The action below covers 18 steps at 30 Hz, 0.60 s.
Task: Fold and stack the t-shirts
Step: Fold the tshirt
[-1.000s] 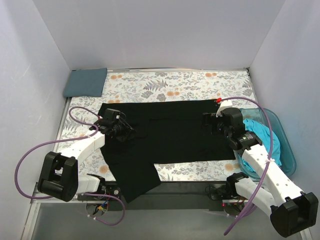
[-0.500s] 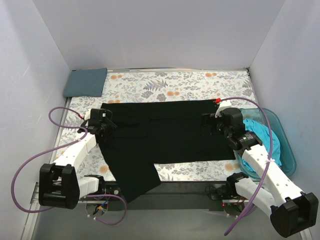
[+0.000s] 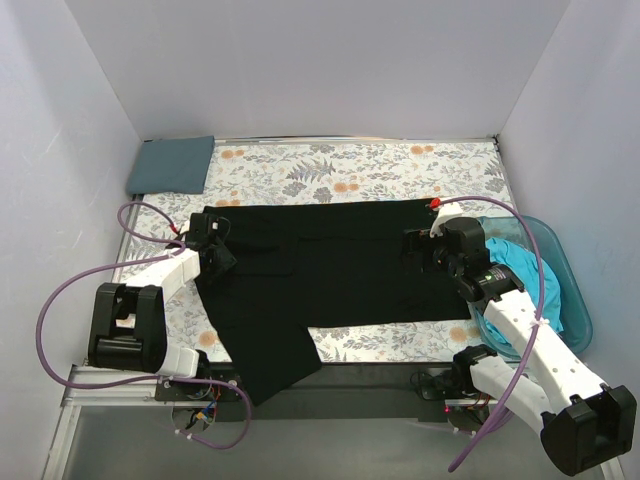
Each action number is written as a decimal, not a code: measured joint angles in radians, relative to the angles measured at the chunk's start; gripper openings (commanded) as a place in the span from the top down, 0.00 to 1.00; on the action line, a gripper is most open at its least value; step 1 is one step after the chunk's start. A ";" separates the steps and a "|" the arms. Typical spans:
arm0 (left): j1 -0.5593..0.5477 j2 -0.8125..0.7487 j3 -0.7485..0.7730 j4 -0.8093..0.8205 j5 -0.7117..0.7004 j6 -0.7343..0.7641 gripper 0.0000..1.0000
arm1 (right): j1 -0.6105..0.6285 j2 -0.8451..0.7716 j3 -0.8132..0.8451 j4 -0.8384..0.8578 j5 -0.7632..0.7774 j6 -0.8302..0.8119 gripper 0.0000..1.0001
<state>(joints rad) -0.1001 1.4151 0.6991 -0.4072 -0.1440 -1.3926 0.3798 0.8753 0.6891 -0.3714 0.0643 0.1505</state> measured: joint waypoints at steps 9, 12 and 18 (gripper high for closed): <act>0.000 0.007 0.006 0.017 0.036 0.015 0.71 | 0.000 -0.002 0.000 0.000 0.000 0.000 0.11; 0.000 0.007 0.006 0.019 0.047 0.017 0.73 | 0.000 -0.002 0.000 0.000 0.000 0.000 0.12; 0.000 0.006 0.007 0.018 0.063 0.017 0.74 | 0.000 -0.002 0.000 0.000 0.001 0.000 0.12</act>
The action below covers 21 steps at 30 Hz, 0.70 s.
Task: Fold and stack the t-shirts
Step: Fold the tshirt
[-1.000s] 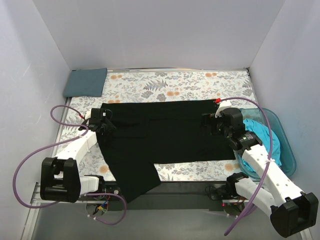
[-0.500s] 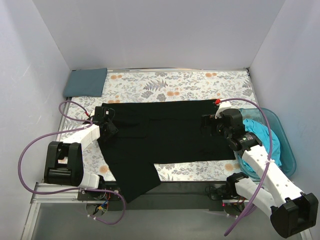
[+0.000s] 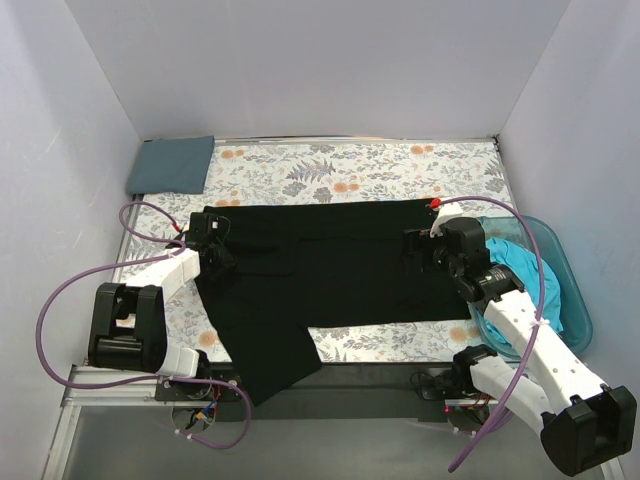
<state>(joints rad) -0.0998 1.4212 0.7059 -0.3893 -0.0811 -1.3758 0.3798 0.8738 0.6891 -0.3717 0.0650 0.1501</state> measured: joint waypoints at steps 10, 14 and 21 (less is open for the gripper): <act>0.000 -0.011 0.007 -0.003 0.004 0.003 0.97 | 0.000 0.000 0.000 0.000 0.000 0.000 0.12; 0.000 -0.011 0.010 -0.008 0.006 0.007 1.00 | 0.000 0.000 0.000 0.000 0.000 0.000 0.12; 0.000 -0.071 0.016 -0.089 0.013 -0.032 1.00 | 0.000 0.000 0.000 0.000 0.000 0.000 0.11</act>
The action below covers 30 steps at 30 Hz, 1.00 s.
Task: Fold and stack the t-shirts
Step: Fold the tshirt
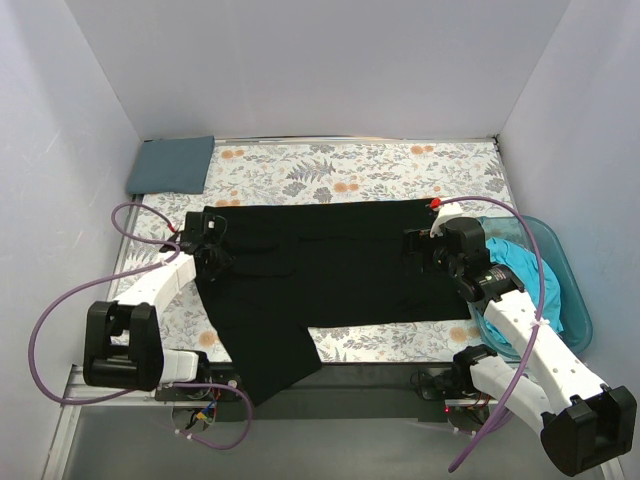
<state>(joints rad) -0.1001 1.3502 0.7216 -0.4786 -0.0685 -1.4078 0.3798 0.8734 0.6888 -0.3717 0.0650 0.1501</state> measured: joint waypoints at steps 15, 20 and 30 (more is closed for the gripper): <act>0.000 -0.138 -0.017 -0.145 0.088 -0.148 1.00 | 0.000 0.000 0.000 0.000 0.000 0.000 0.12; 0.000 -0.175 -0.058 -0.146 0.109 -0.187 0.98 | 0.000 0.002 0.000 0.000 0.000 0.001 0.12; 0.000 -0.181 -0.163 -0.113 0.151 -0.251 0.67 | 0.000 0.046 0.002 0.000 0.002 0.008 0.11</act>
<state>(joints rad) -0.1001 1.1694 0.5587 -0.5911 0.0826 -1.6588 0.3798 0.9192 0.6903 -0.3714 0.0666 0.1581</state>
